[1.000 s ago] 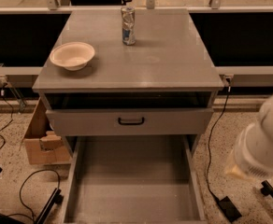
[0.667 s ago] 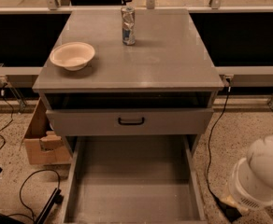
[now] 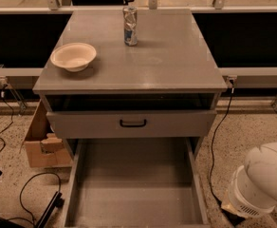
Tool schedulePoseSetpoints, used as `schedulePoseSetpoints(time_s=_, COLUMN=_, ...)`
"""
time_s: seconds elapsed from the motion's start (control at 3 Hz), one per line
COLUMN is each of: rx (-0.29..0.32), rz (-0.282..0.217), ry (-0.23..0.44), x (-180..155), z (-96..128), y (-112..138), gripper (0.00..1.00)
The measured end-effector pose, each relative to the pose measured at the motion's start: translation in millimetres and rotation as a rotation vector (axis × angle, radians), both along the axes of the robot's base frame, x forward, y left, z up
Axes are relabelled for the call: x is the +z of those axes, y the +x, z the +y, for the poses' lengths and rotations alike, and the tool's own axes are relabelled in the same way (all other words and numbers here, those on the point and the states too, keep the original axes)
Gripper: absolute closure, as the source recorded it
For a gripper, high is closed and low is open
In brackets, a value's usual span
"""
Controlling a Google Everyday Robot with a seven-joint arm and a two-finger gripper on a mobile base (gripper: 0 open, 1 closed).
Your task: Close middle drawer
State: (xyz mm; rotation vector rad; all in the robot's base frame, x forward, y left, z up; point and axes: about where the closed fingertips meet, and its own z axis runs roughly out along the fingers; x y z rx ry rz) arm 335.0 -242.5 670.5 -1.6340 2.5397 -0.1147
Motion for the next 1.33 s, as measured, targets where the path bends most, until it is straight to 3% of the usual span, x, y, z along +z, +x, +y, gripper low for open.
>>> schedulePoseSetpoints(time_s=0.33, rx=0.021, rz=0.037, ry=0.029, x=-34, z=20, y=-16, gripper=1.0)
schedulePoseSetpoints(time_s=1.0, rx=0.046, rz=0.112, ry=0.064, x=-147, z=60, y=-87, gripper=1.0)
schedulePoseSetpoints(time_s=1.33, rx=0.053, rz=0.138, ry=0.108, x=-197, z=72, y=-108, gripper=1.0)
